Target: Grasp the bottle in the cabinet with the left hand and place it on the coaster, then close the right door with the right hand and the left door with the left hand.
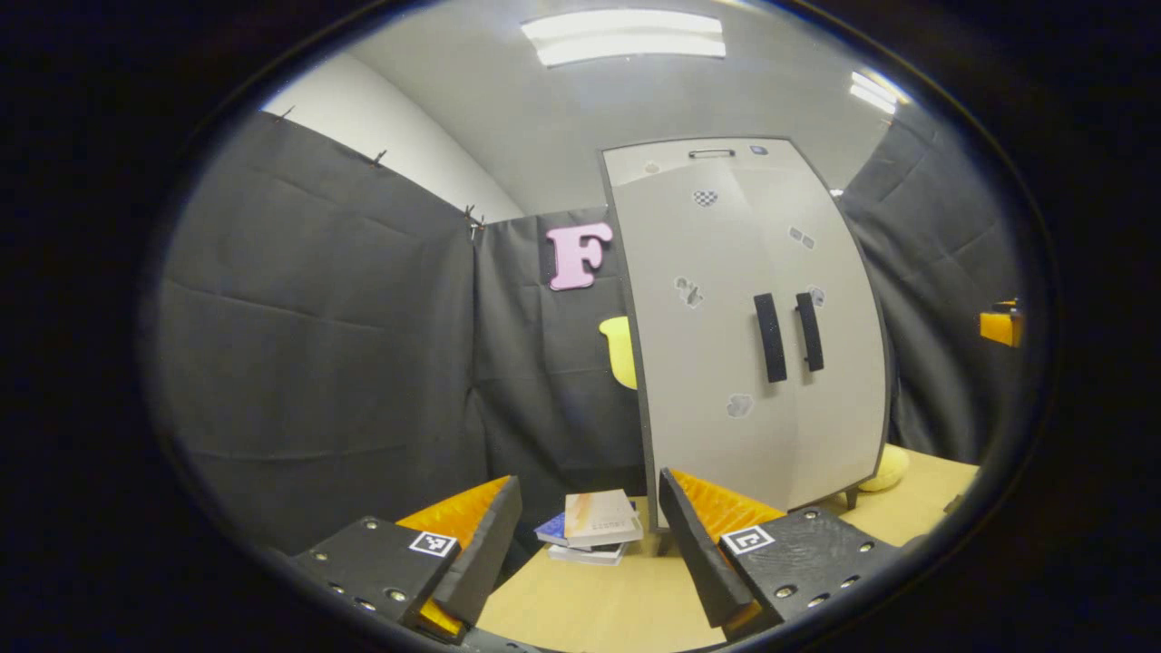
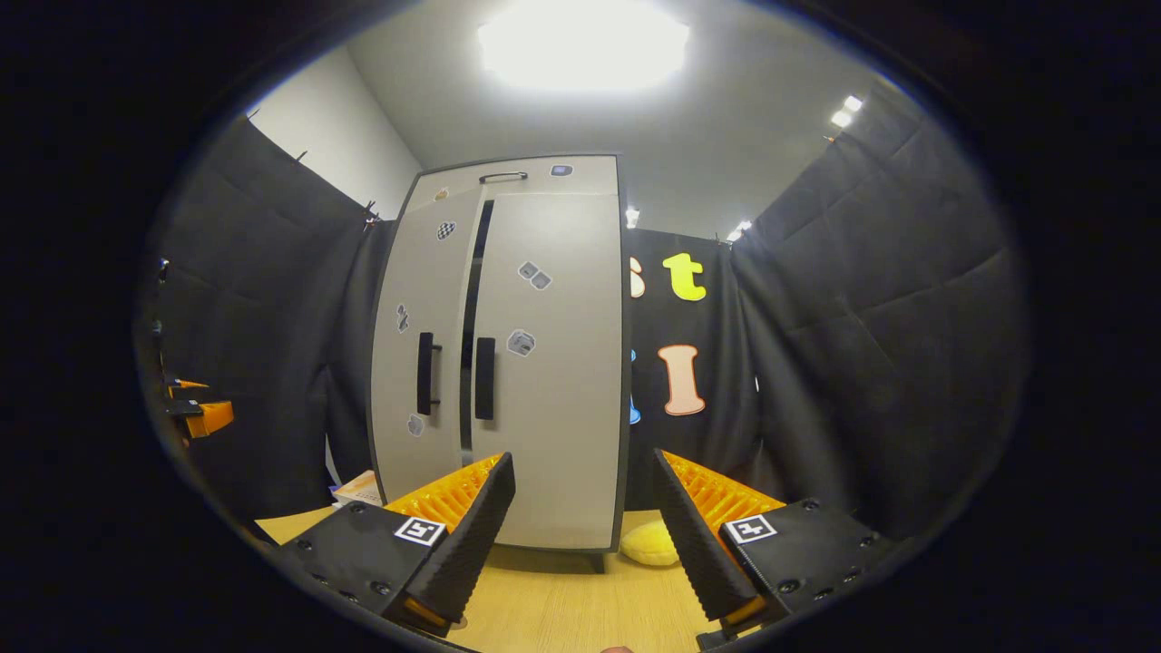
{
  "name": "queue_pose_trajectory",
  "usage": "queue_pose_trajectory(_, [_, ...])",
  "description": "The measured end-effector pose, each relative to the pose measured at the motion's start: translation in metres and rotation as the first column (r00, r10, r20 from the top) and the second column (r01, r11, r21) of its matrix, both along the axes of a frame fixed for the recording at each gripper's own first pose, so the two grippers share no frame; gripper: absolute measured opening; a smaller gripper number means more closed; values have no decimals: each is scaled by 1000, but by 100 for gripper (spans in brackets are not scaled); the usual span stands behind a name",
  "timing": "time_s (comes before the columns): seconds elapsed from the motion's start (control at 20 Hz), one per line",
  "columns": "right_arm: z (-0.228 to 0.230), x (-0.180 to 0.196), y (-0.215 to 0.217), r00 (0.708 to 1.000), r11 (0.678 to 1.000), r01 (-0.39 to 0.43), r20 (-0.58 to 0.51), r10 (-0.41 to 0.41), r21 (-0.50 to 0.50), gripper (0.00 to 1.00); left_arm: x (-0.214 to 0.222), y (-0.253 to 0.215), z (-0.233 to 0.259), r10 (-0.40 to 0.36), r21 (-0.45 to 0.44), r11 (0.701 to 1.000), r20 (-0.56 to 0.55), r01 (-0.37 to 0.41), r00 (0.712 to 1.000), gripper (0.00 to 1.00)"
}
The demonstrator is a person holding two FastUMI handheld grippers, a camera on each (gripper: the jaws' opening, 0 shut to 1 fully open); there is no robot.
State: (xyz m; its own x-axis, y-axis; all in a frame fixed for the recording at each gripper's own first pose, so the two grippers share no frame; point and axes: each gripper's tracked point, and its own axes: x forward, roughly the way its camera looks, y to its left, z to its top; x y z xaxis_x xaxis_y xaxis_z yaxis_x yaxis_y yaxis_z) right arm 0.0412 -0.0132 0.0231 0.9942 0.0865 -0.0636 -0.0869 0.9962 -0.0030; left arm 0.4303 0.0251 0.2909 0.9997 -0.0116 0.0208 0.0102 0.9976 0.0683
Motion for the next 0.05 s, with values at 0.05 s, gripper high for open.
queue_pose_trajectory(0.05, [1,1,0,1000,1000,1,3,-1,0,96,1,1,2,1,1,1000,2,-1,1000,89])
